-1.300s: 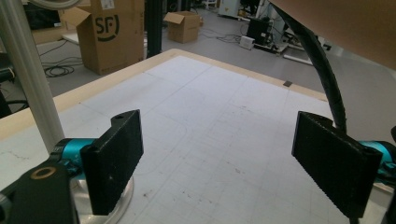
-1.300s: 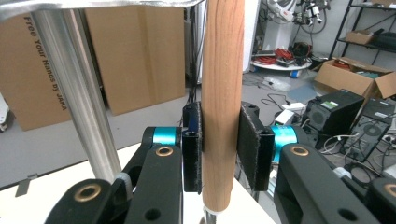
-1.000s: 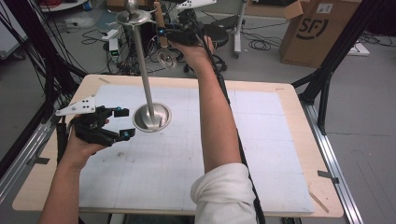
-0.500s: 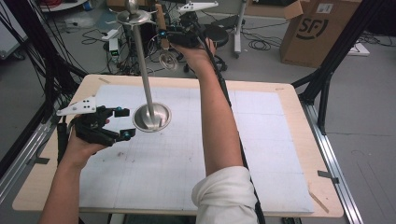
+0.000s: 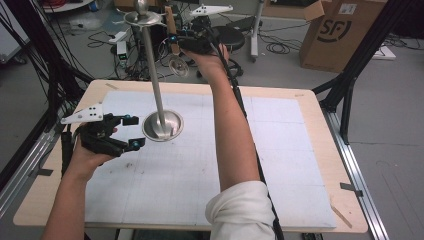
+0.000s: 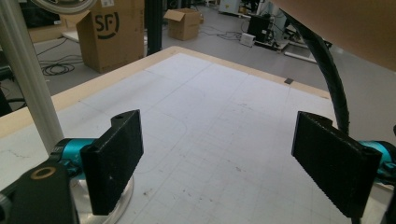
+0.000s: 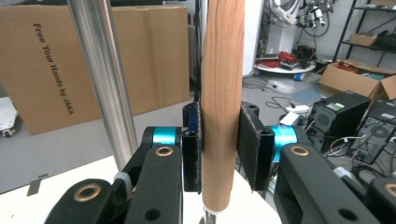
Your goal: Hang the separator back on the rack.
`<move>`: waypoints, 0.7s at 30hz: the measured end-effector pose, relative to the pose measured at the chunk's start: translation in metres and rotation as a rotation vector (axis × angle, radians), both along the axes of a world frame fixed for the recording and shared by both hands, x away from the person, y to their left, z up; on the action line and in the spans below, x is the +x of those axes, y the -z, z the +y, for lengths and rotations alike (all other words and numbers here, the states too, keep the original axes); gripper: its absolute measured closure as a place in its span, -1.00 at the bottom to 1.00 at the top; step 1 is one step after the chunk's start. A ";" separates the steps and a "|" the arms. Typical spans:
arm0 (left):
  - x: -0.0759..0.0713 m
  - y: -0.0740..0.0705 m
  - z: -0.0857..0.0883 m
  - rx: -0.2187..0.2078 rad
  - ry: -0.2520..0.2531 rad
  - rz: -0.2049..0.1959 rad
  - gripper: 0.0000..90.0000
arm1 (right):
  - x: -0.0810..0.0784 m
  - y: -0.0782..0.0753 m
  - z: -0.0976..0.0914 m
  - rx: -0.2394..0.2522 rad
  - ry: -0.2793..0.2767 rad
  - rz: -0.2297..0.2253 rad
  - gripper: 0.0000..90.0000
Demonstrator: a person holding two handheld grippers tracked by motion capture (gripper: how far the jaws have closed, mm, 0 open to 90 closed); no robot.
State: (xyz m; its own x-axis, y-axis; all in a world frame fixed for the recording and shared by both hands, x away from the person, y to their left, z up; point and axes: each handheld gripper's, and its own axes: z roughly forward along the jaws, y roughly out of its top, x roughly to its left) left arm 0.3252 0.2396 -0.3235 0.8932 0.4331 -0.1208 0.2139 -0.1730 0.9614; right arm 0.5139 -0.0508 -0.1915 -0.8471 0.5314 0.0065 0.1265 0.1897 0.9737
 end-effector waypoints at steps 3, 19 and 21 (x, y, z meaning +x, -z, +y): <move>0.000 0.000 0.000 0.000 0.001 -0.001 -0.62 | -0.001 -0.001 0.001 -0.012 0.022 -0.018 0.61; 0.000 0.000 -0.001 -0.004 0.003 0.000 -0.62 | -0.005 0.004 0.012 -0.019 0.083 -0.045 0.60; 0.000 0.000 0.000 -0.004 0.004 -0.002 -0.62 | -0.005 0.004 0.013 -0.018 0.085 -0.049 0.60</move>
State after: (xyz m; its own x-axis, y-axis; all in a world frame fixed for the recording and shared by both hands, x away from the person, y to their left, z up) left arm 0.3250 0.2397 -0.3232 0.8951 0.4291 -0.1213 0.2118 -0.1697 0.9625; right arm 0.5094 -0.0375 -0.1954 -0.7980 0.6010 -0.0440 0.0951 0.1976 0.9757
